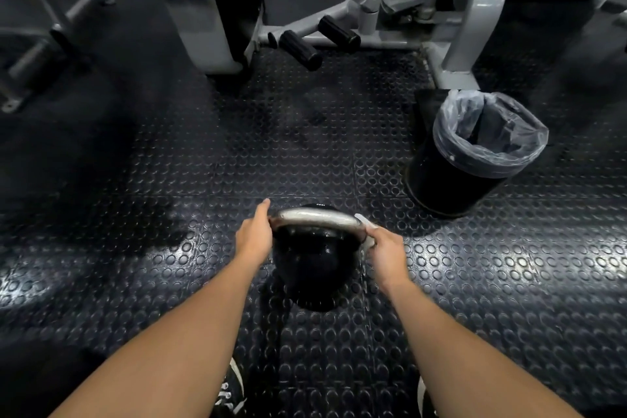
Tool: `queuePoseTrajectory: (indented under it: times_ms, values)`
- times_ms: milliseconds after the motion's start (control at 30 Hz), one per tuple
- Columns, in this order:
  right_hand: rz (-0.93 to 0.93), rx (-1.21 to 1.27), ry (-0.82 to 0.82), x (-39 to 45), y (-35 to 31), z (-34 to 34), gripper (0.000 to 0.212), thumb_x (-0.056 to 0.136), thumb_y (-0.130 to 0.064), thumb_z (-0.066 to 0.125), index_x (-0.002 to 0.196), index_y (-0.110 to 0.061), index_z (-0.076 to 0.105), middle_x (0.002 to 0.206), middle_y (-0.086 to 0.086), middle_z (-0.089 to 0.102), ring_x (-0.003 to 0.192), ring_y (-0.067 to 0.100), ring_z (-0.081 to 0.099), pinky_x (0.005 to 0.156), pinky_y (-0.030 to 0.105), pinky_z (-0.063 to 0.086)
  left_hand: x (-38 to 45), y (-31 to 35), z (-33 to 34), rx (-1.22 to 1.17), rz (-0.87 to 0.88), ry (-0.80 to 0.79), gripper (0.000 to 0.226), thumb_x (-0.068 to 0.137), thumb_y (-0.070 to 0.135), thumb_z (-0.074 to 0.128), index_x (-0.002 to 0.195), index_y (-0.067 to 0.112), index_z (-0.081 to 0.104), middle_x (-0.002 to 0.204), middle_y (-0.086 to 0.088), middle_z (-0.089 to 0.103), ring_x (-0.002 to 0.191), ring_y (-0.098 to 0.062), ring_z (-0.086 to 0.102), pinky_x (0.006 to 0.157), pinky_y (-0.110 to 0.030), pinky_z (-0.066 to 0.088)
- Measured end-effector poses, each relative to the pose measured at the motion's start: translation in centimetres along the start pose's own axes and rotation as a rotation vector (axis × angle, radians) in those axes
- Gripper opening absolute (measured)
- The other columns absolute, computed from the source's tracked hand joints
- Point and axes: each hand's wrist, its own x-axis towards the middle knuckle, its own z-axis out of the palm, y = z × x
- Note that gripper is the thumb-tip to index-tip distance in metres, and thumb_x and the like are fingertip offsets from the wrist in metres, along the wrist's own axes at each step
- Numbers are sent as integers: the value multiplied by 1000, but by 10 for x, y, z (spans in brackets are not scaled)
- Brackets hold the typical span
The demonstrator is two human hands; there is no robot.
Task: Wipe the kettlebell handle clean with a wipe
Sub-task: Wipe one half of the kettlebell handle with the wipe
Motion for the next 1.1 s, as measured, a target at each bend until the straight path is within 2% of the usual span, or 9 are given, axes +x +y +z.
queuePoseTrajectory:
  times_ms: [133,267,433,600,700,800,967,1033,1100]
  values:
    - [32,-26,72,-4,17,0,25,91,-17,52,83,-3,71,59,-7,55,53,6,44,52,25,32,-1,2,0,49,25,-6,46,112,58,29,101,22,57,95,3,56,74,-10,44,88,-39,33]
    - [60,-35,59,8,4,4,24,72,-26,50,64,-16,71,57,-1,58,56,14,46,47,20,33,-2,2,0,53,38,-25,47,111,59,30,92,27,59,103,0,62,77,-11,49,88,-40,36]
    - [17,35,42,-5,17,-5,28,90,-20,53,71,-9,71,62,0,58,57,13,47,57,31,34,-1,1,0,72,30,-31,46,110,60,29,89,30,58,114,-6,66,82,-16,55,87,-42,38]
    - [106,39,112,6,18,12,27,79,-15,48,58,-12,63,53,0,53,57,17,45,57,31,31,-6,4,-1,44,8,-12,54,109,64,32,97,18,58,107,-6,65,77,-15,52,85,-41,36]
    - [2,51,143,-3,21,14,29,90,-3,47,82,-10,73,63,-11,64,68,13,55,64,24,41,-5,2,-1,41,8,-24,60,109,63,31,107,16,69,113,-8,66,80,-16,53,86,-41,36]
    - [19,156,125,-19,35,14,25,95,-18,52,104,-19,75,90,-10,75,85,6,66,79,25,48,-3,2,0,47,15,-31,56,110,60,30,118,21,70,117,-9,65,89,-22,56,87,-42,37]
    - [76,229,186,-9,19,26,42,89,-9,49,52,-24,62,51,-11,50,55,14,40,52,27,32,-5,1,1,-4,-8,-14,51,109,64,34,110,19,58,111,-3,56,104,-25,52,96,-43,35]
    - [18,177,191,-6,16,24,34,87,-10,50,69,-28,72,61,-14,58,59,12,46,54,23,40,-3,0,1,-14,-12,-20,52,109,64,34,106,19,59,95,3,54,95,-22,53,95,-43,35]
    - [-46,131,160,-13,25,23,28,89,-19,51,101,-22,77,86,-12,68,78,6,56,76,22,46,-3,-1,1,-12,-12,-8,53,108,65,34,102,18,59,88,7,51,83,-16,52,94,-43,36]
